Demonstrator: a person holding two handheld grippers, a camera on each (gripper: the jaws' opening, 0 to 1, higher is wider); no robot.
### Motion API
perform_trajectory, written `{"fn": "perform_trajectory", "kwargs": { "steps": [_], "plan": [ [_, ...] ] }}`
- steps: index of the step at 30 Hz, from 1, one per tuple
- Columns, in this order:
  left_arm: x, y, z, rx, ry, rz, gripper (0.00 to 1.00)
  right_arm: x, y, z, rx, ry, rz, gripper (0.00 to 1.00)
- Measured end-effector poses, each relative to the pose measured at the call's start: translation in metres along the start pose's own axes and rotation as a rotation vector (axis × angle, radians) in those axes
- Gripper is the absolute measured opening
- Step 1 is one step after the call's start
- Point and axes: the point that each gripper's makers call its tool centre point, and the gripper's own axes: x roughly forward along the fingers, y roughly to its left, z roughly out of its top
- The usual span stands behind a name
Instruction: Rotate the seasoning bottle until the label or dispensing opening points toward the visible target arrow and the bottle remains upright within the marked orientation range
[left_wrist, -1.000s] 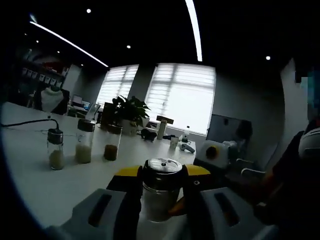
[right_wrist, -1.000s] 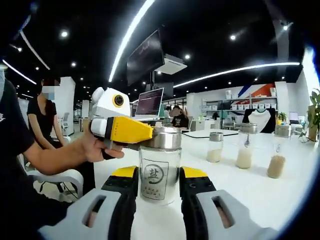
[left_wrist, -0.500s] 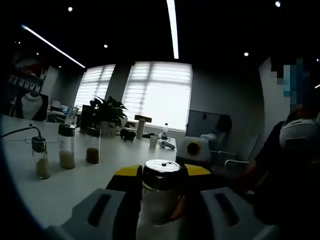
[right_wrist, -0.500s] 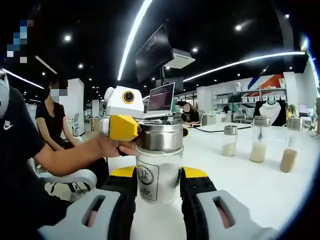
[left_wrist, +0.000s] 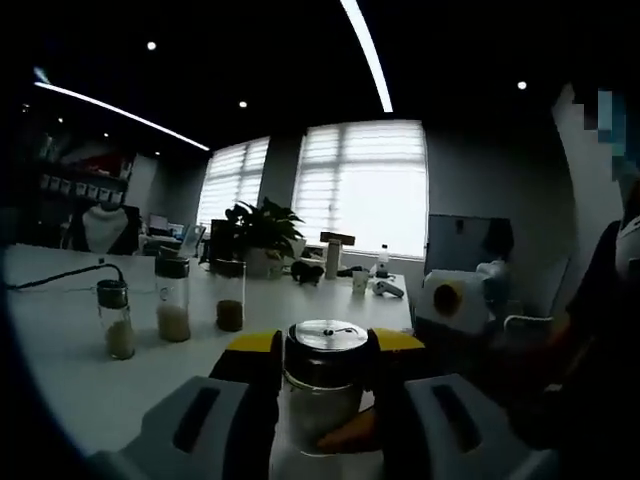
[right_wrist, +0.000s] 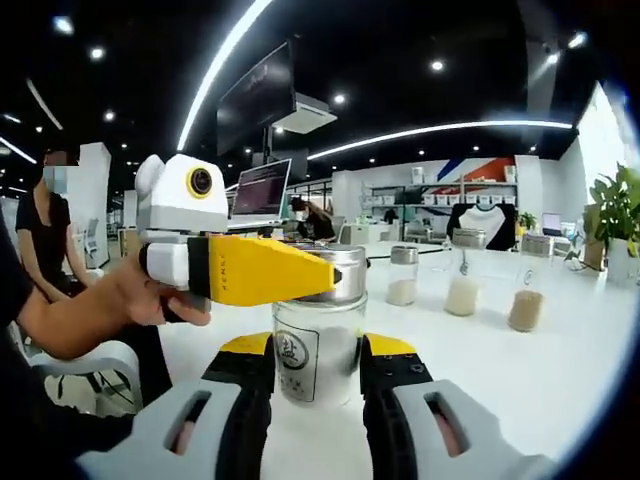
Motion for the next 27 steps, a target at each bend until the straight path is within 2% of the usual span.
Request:
{"fn": "perform_trajectory", "kwargs": {
  "steps": [5,10,13,16,19,23,27],
  "plan": [
    [0.000,0.006,-0.002,-0.097,0.011,0.053,0.36,0.001,-0.007,0.001,-0.009,-0.017,-0.070,0.31],
    [-0.001,0.009,-0.003,-0.103,0.023,0.100,0.37,0.006,-0.009,0.001,-0.025,-0.015,-0.113,0.31],
    [-0.003,0.011,-0.005,-0.065,0.029,0.112,0.36,0.009,-0.009,0.000,-0.040,-0.015,-0.098,0.31],
    [-0.007,0.014,-0.003,-0.084,0.041,0.101,0.36,0.010,-0.007,0.002,-0.073,-0.024,-0.064,0.31],
    [-0.009,0.015,0.002,-0.129,0.009,0.082,0.36,0.008,-0.006,0.008,-0.062,-0.057,-0.039,0.31],
    [-0.011,0.018,0.001,-0.114,0.025,0.087,0.35,0.008,0.000,0.011,-0.057,-0.080,0.001,0.32],
    [-0.014,0.026,-0.001,-0.093,0.031,0.106,0.35,0.007,-0.001,0.011,-0.060,-0.070,0.023,0.39]
  ]
}}
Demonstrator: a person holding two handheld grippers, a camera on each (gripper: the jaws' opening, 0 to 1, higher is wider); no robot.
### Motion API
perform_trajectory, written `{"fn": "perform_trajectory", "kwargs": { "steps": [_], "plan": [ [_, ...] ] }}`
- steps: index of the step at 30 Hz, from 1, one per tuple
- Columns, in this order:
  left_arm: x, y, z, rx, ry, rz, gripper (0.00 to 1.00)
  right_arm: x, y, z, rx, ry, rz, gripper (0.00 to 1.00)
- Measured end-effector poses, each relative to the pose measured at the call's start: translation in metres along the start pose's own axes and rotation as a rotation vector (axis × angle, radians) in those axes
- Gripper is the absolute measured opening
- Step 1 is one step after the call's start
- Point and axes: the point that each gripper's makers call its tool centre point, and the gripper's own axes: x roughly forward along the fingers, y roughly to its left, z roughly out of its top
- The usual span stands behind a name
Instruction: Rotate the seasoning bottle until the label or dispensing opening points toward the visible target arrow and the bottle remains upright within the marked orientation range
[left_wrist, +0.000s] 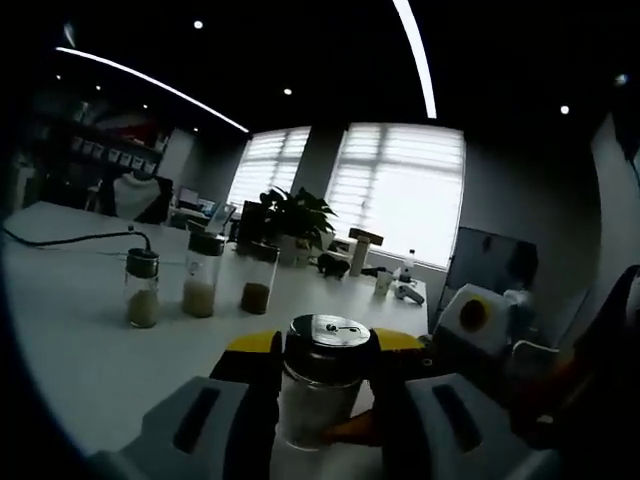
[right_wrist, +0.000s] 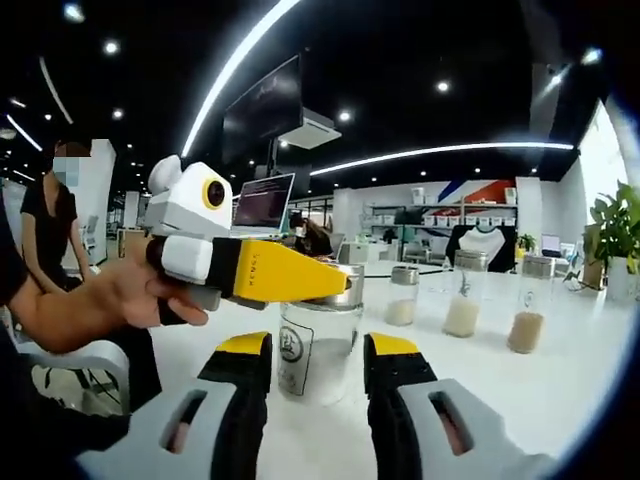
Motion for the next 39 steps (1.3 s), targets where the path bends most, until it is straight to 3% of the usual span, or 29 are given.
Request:
{"fn": "perform_trajectory", "kwargs": {
  "steps": [4,8,13,17,23,28,31,39],
  "plan": [
    [-0.005,0.011,0.002,0.012,-0.003,0.026,0.35,-0.004,-0.002,-0.004,0.013,0.020,0.028,0.50],
    [-0.012,0.024,0.003,0.030,0.007,0.038,0.35,-0.014,-0.007,-0.009,0.039,0.033,0.037,0.56],
    [-0.022,0.037,0.005,0.033,0.007,0.036,0.35,-0.025,-0.026,-0.004,0.062,-0.008,-0.027,0.55],
    [-0.027,0.047,0.003,0.070,0.027,0.037,0.36,-0.028,-0.031,0.002,0.080,-0.026,-0.027,0.55],
    [-0.033,0.068,0.000,0.025,0.029,0.059,0.36,-0.028,-0.032,-0.001,0.080,-0.022,-0.037,0.55],
    [-0.031,0.082,-0.006,0.041,0.053,0.081,0.36,-0.028,-0.028,0.002,0.010,-0.035,-0.043,0.53],
    [-0.029,0.085,-0.004,0.025,0.044,0.079,0.36,-0.028,-0.027,0.004,0.001,-0.041,-0.033,0.53],
    [-0.032,0.084,-0.004,0.099,0.049,0.019,0.36,-0.029,-0.033,-0.003,0.028,-0.034,-0.045,0.53]
  ]
}}
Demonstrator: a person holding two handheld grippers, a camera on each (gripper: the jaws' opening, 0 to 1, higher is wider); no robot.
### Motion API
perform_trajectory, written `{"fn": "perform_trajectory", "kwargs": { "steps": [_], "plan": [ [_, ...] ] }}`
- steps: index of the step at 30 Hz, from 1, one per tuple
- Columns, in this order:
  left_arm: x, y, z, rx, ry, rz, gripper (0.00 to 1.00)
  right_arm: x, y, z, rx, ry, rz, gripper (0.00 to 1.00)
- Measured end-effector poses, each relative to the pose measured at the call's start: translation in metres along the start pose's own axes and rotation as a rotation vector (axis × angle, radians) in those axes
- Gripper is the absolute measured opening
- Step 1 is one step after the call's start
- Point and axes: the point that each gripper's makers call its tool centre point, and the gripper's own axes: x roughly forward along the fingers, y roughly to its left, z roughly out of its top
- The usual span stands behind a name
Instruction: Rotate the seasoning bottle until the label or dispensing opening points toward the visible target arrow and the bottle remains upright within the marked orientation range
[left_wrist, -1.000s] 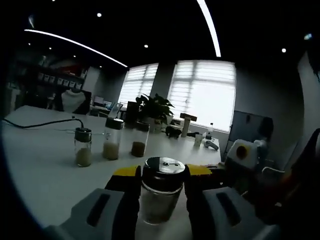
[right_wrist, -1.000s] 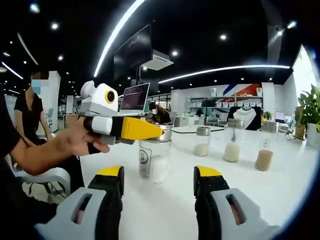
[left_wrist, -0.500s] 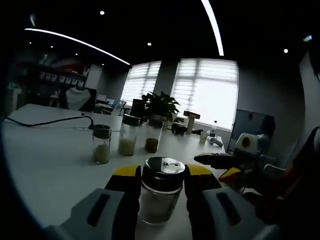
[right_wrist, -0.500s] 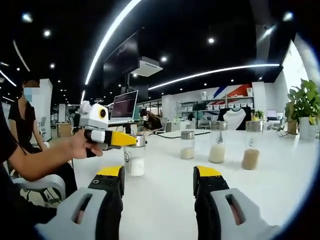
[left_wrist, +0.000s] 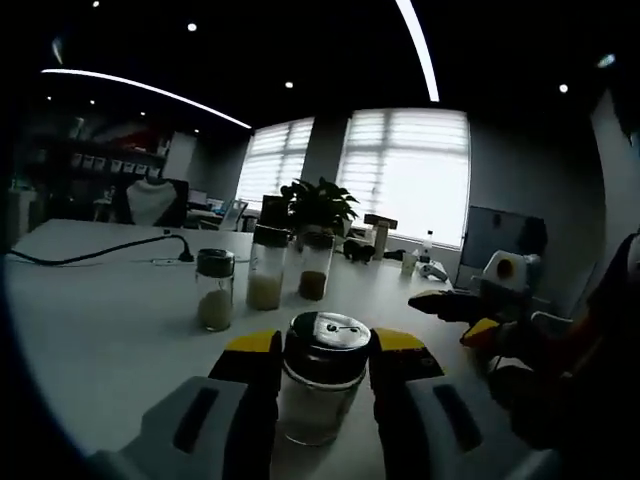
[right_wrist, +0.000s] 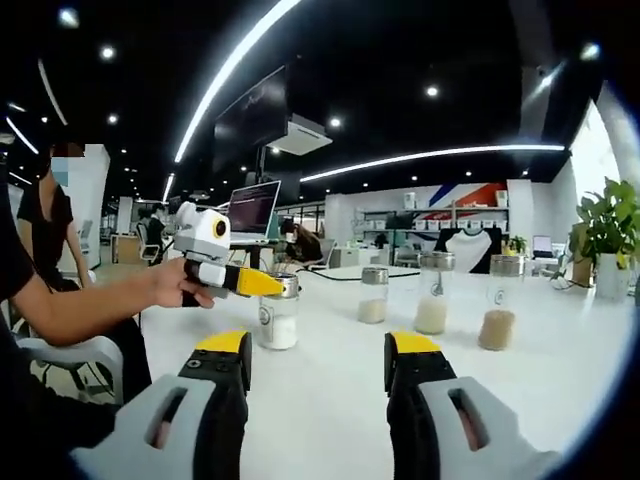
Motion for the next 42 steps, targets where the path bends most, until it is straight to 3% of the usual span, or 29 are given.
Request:
{"fn": "perform_trajectory", "kwargs": {
  "steps": [6,12,20,42],
  "plan": [
    [-0.012,0.016,-0.011,0.146,0.080,0.095,0.36,0.000,0.003,0.000,-0.014,0.005,0.008,0.53],
    [-0.020,0.023,-0.021,0.173,0.158,0.136,0.36,-0.001,0.000,0.000,0.000,0.004,0.003,0.53],
    [-0.027,0.023,-0.024,0.158,0.197,0.157,0.32,-0.002,-0.002,0.000,0.010,0.000,0.002,0.53],
    [-0.004,0.038,-0.025,0.146,0.099,0.226,0.32,-0.002,-0.002,-0.004,0.026,0.008,0.000,0.51]
  ]
}}
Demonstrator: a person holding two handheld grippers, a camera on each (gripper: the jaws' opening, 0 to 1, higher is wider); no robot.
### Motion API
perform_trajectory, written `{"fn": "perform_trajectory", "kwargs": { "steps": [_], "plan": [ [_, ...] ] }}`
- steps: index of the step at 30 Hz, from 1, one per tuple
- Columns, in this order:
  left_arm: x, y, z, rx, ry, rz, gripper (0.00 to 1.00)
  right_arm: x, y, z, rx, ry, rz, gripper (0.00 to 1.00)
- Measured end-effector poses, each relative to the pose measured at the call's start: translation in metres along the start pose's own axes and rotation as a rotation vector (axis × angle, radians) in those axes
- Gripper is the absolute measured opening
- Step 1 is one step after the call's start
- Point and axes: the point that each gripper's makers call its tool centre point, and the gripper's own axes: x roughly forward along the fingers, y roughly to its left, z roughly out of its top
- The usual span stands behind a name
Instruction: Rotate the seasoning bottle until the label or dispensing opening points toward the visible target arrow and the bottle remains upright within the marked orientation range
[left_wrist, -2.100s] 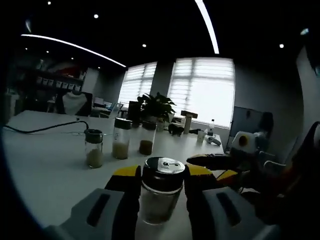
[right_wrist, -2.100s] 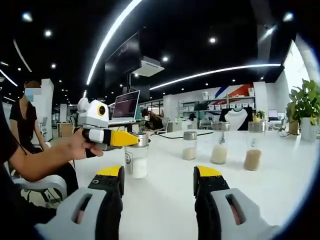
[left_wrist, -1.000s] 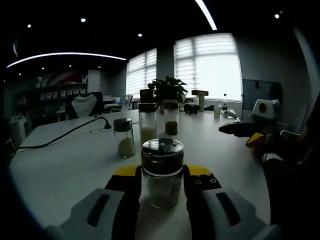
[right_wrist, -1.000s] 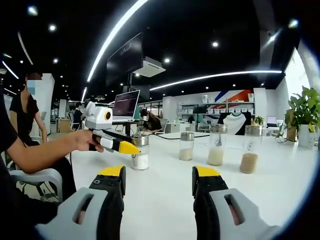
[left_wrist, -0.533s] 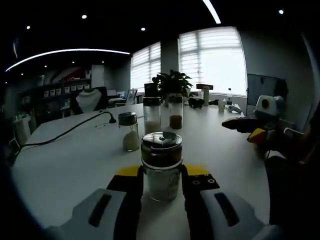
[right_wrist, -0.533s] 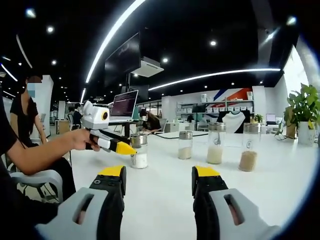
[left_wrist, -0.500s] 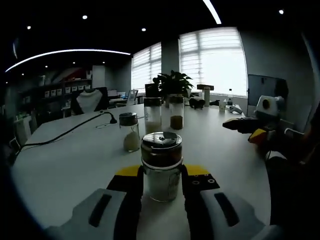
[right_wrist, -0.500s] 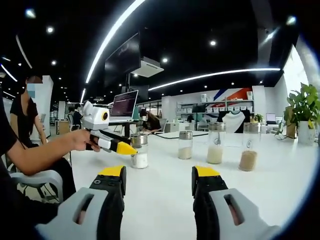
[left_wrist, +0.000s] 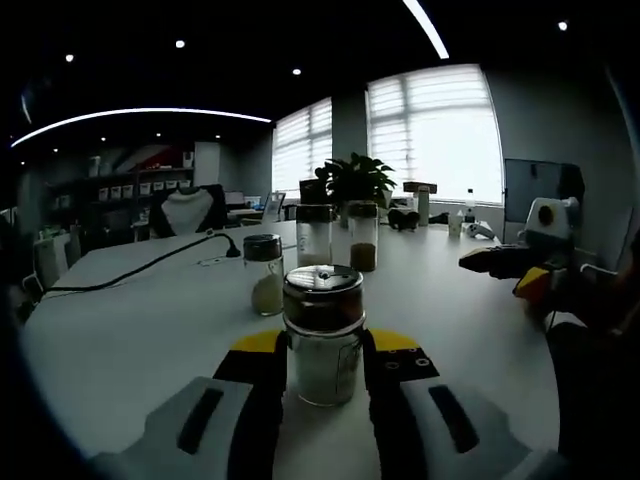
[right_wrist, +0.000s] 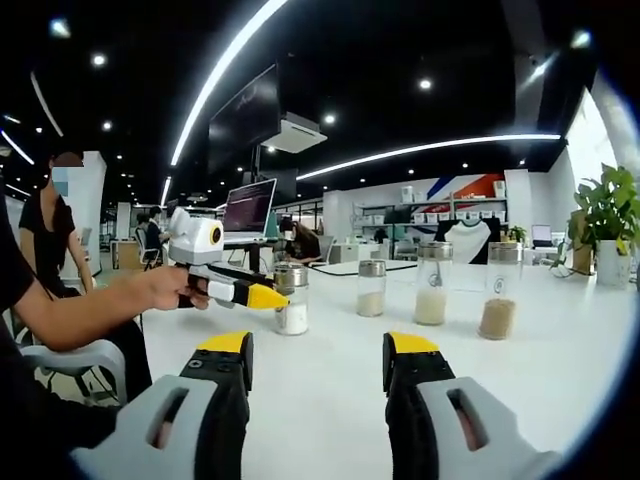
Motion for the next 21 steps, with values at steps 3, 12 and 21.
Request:
{"fn": "perform_trajectory", "kwargs": {
  "steps": [3,12,21],
  "plan": [
    [0.002,0.001,0.000,-0.002,-0.013,0.003,0.32,0.000,0.000,0.000,0.001,0.000,0.000,0.51],
    [0.006,-0.003,0.003,0.030,-0.043,-0.027,0.32,0.000,0.000,0.000,0.013,-0.003,0.007,0.50],
    [0.000,-0.006,-0.014,0.117,0.069,-0.040,0.35,-0.003,-0.003,0.001,0.014,-0.004,-0.001,0.50]
  ]
}}
